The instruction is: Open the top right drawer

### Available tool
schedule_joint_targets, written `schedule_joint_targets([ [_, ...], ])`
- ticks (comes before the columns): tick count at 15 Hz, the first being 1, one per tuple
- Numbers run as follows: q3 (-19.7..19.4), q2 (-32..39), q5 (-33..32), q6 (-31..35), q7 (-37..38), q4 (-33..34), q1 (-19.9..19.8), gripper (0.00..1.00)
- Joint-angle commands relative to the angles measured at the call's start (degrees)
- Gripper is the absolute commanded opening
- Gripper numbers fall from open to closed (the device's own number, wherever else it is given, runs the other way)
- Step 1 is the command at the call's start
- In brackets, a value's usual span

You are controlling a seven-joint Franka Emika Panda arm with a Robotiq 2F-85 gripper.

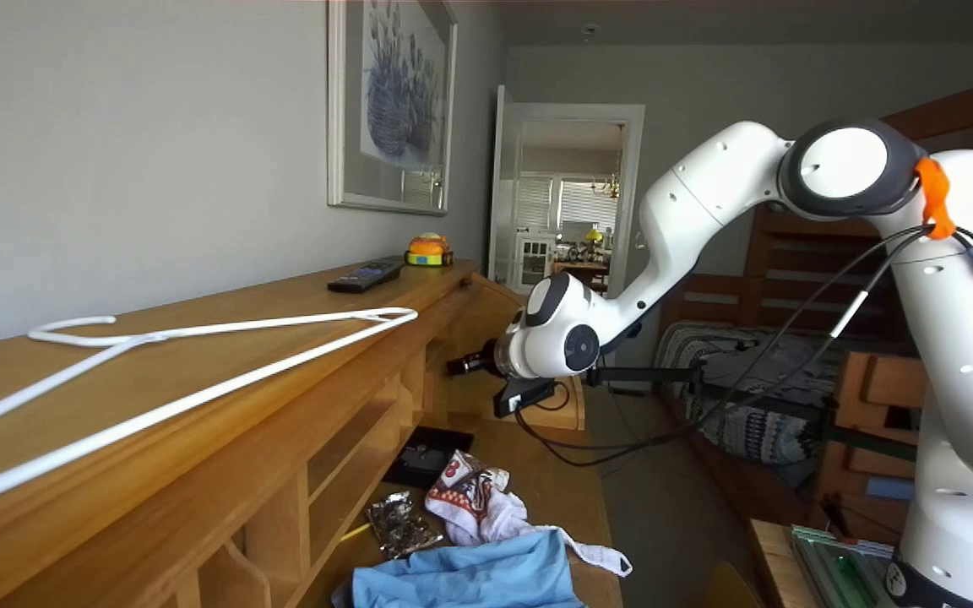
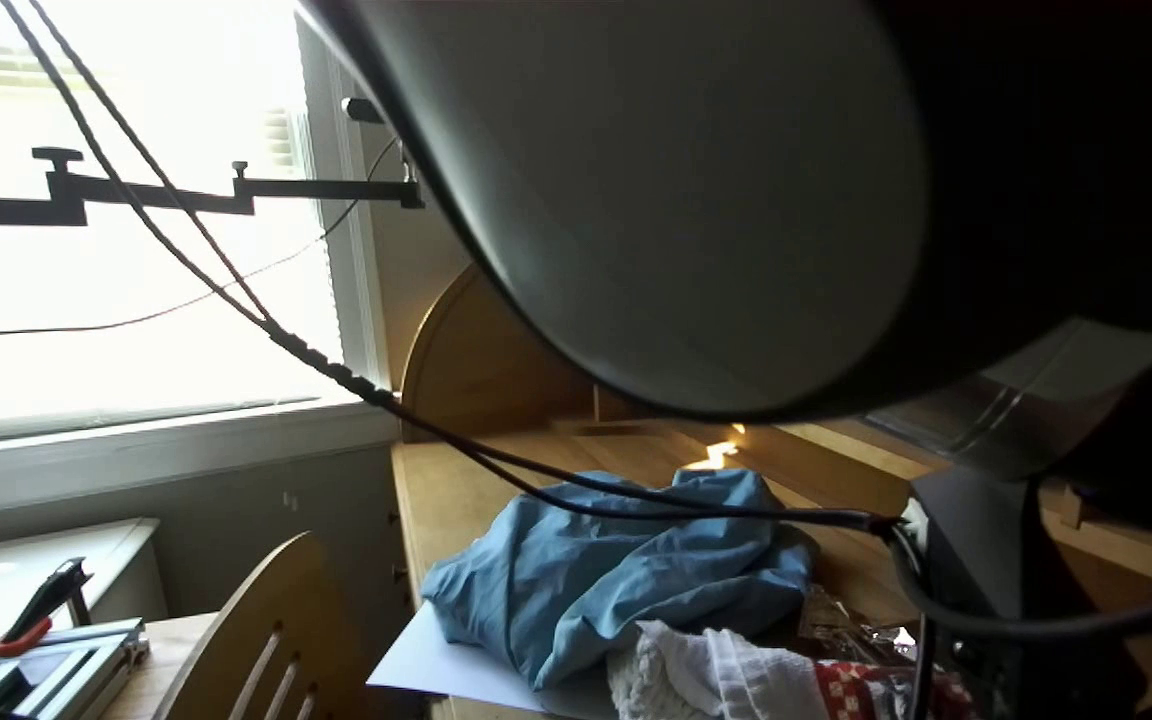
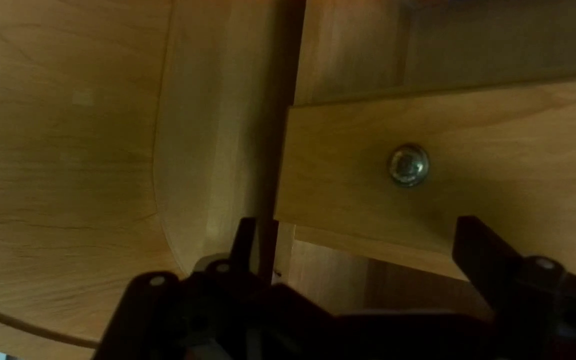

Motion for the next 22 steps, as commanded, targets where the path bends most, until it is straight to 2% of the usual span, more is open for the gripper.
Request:
schedule_joint_targets([
  [1, 0.2, 1.8, -5.6, 1.4, 5.5, 2.1, -0.2, 1.0],
  [6, 0.6, 2.3, -9.0, 1.5, 8.4, 2.0, -0.2, 1.0],
  [11, 0.2, 2.3, -8.2, 2.4, 6.9, 1.8, 0.0, 1.0],
  [17, -0.9, 3.5, -1.7, 2.6, 0.6, 1.4, 0.6, 1.0],
  [22, -1.0, 4.5, 1.5, 2.5, -0.4, 1.9, 0.1, 1.0],
])
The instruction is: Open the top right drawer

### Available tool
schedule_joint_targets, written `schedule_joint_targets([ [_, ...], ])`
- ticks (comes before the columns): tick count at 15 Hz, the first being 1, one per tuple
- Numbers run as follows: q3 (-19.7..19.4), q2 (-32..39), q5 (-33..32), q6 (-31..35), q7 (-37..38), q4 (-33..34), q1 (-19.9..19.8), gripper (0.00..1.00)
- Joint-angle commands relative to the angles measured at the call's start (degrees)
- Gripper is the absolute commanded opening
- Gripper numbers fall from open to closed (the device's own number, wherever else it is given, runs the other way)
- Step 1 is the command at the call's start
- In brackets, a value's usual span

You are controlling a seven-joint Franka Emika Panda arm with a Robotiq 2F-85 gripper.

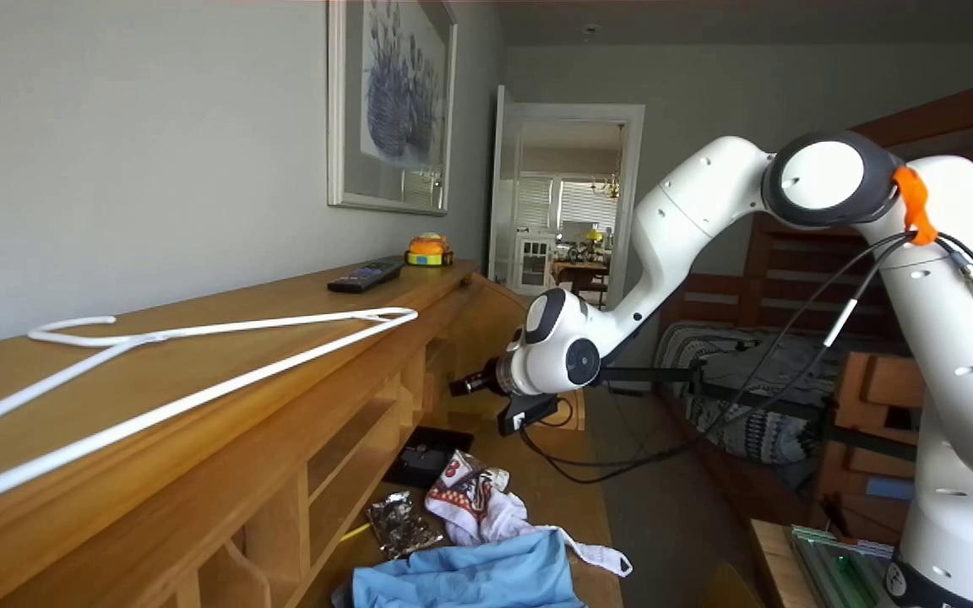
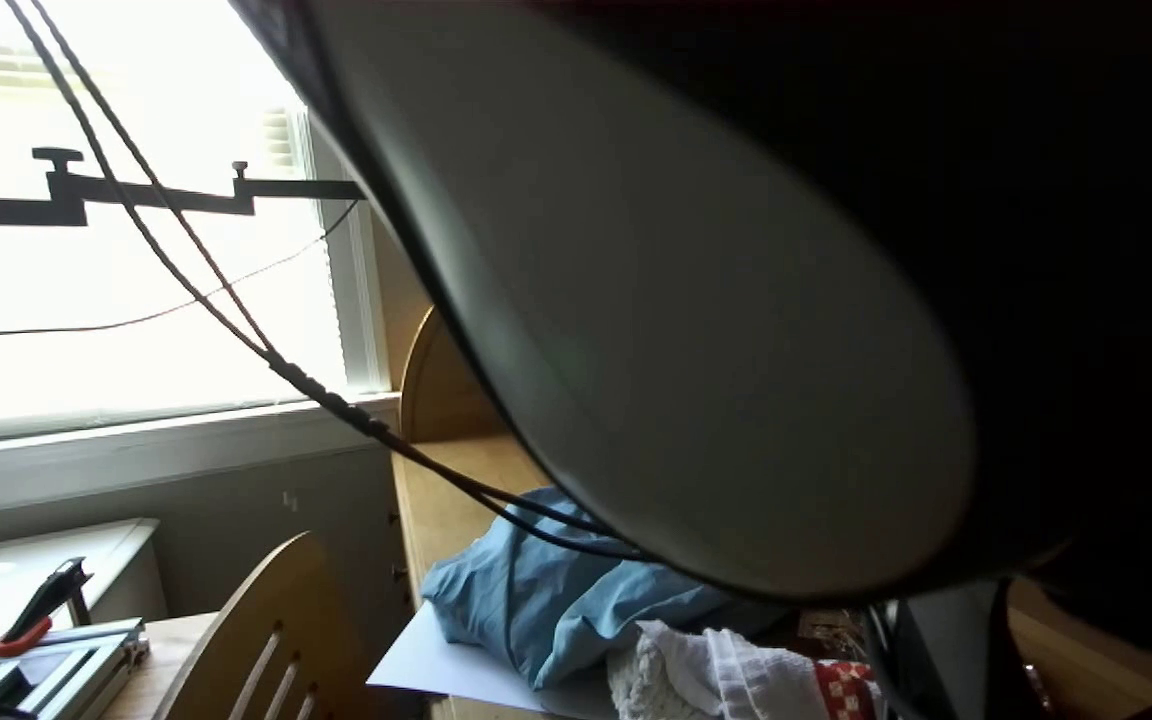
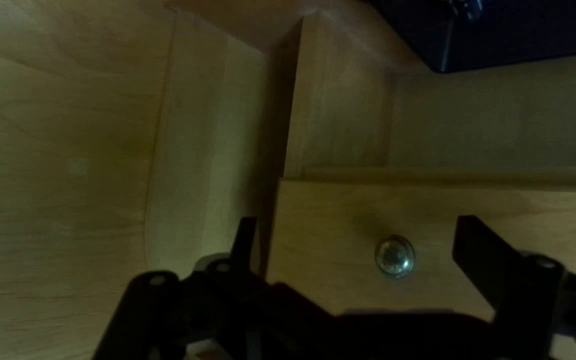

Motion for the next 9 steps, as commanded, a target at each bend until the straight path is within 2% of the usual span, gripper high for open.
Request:
schedule_joint_targets([
  [1, -0.4, 1.3, 3.1, 0.1, -1.5, 1.5, 0.1, 1.0],
  [9, -0.6, 2.3, 3.5, -0.9, -0.8, 3.6, -0.1, 1.0],
])
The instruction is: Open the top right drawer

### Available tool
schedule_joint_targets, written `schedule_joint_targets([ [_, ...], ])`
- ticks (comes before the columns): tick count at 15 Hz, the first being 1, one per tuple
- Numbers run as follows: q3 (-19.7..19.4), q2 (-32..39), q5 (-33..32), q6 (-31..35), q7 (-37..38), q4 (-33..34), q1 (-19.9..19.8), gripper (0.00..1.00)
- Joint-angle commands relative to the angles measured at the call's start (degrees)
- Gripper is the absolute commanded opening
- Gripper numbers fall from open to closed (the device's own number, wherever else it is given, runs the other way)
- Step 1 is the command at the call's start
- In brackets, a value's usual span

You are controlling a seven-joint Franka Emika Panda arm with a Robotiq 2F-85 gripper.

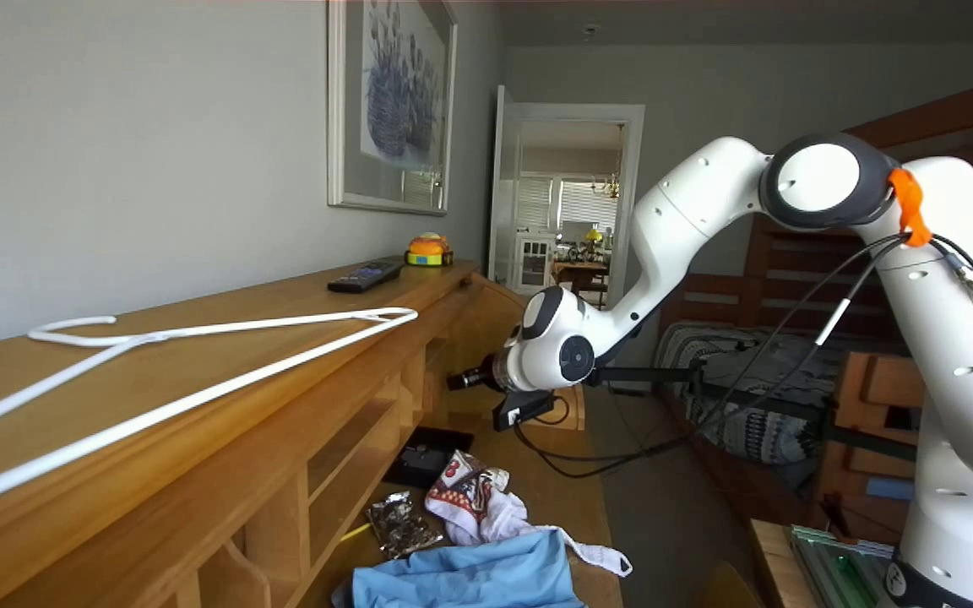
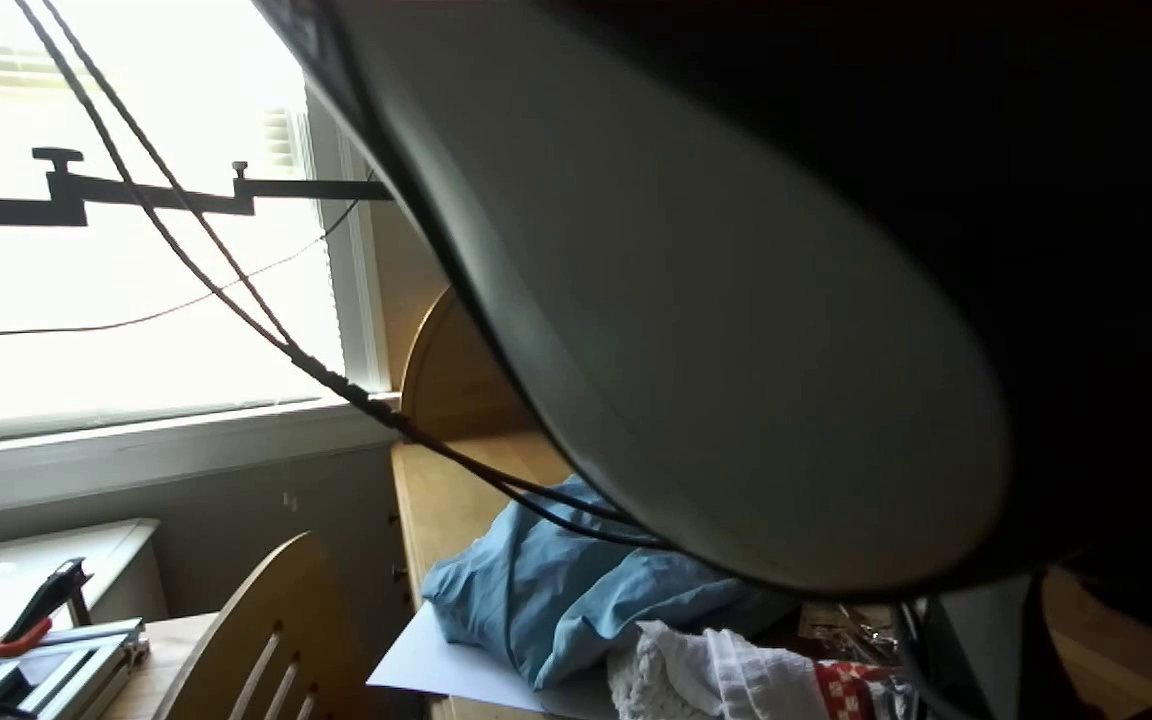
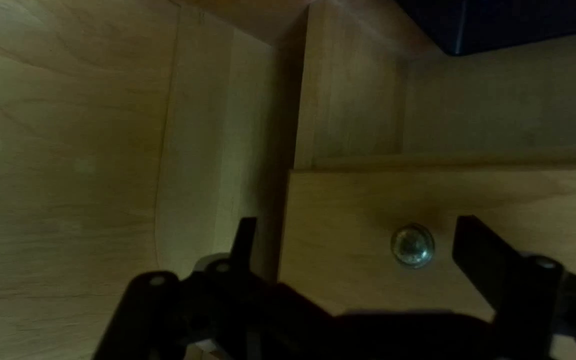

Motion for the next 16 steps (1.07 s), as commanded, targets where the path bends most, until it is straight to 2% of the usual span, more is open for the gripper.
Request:
schedule_joint_targets([
  [1, -0.5, 1.9, 1.4, -0.7, -0.8, 2.3, 0.0, 0.98],
  [2, -0.5, 2.0, 1.6, -0.9, -0.9, 2.4, 0.0, 0.9],
  [3, -0.6, 2.2, 1.6, -1.0, -0.9, 2.7, 0.0, 0.93],
  [8, -0.5, 2.4, 1.7, -1.2, -0.9, 3.3, 0.1, 0.79],
  [9, -0.4, 2.4, 1.6, -1.2, -0.9, 3.3, 0.2, 0.62],
  [10, -0.5, 2.3, 1.6, -1.2, -0.8, 3.4, 0.2, 0.55],
  [14, -0.1, 2.2, 1.2, -1.4, -0.5, 3.3, 0.5, 0.3],
  [16, 0.1, 2.3, 0.9, -1.5, -0.3, 3.3, 0.7, 0.23],
])
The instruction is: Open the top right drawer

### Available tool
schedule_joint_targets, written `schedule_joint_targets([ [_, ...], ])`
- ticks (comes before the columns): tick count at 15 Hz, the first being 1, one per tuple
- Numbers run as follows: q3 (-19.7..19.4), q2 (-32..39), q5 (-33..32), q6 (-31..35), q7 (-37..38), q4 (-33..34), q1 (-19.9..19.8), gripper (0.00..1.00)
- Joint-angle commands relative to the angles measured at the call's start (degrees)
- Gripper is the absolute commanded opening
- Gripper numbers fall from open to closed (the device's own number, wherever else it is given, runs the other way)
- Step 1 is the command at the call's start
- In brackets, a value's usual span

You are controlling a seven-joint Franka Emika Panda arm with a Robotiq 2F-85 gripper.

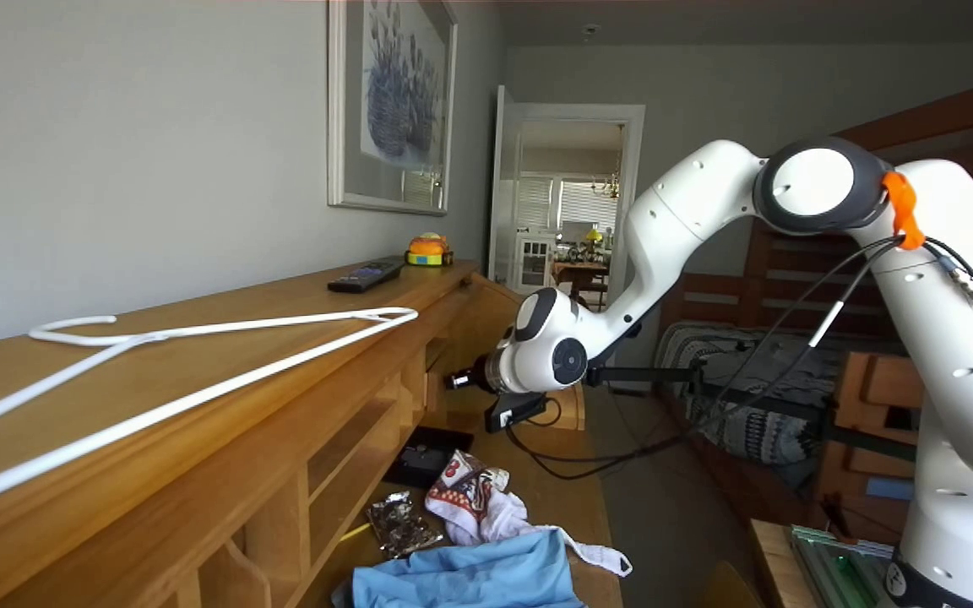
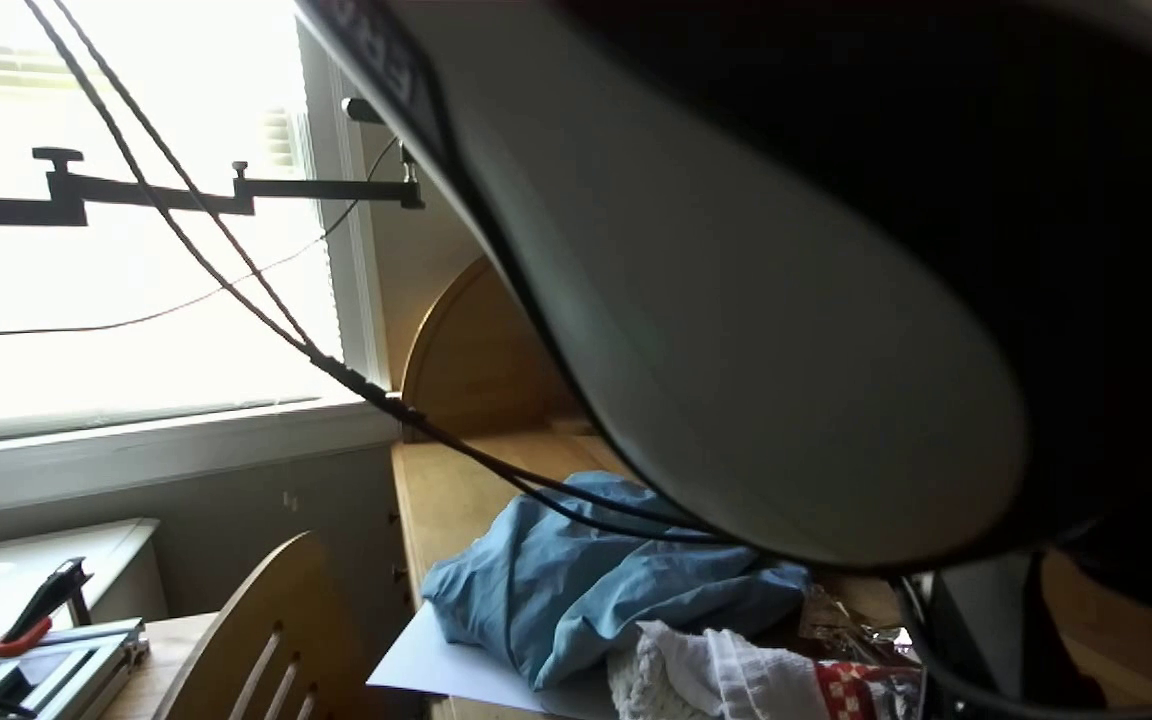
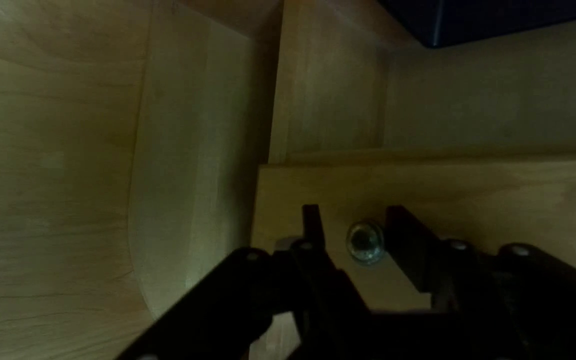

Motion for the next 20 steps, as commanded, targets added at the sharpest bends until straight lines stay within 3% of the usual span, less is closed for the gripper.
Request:
schedule_joint_targets([
  [1, -0.3, 0.9, 0.6, -0.9, -0.2, 1.6, -0.1, 0.22],
  [4, -0.3, 0.9, 0.3, -0.9, 0.0, 1.6, 0.0, 0.15],
  [5, -0.3, 0.8, 0.2, -0.9, 0.0, 1.6, 0.0, 0.04],
  [10, -1.3, -1.6, 6.9, -1.2, -6.1, -1.4, 1.3, 0.05],
  [16, -2.2, -3.0, 22.4, -6.2, -21.3, -3.9, 4.1, 0.05],
  [20, -2.1, -3.3, 26.1, -8.7, -25.5, -4.1, 5.2, 0.05],
])
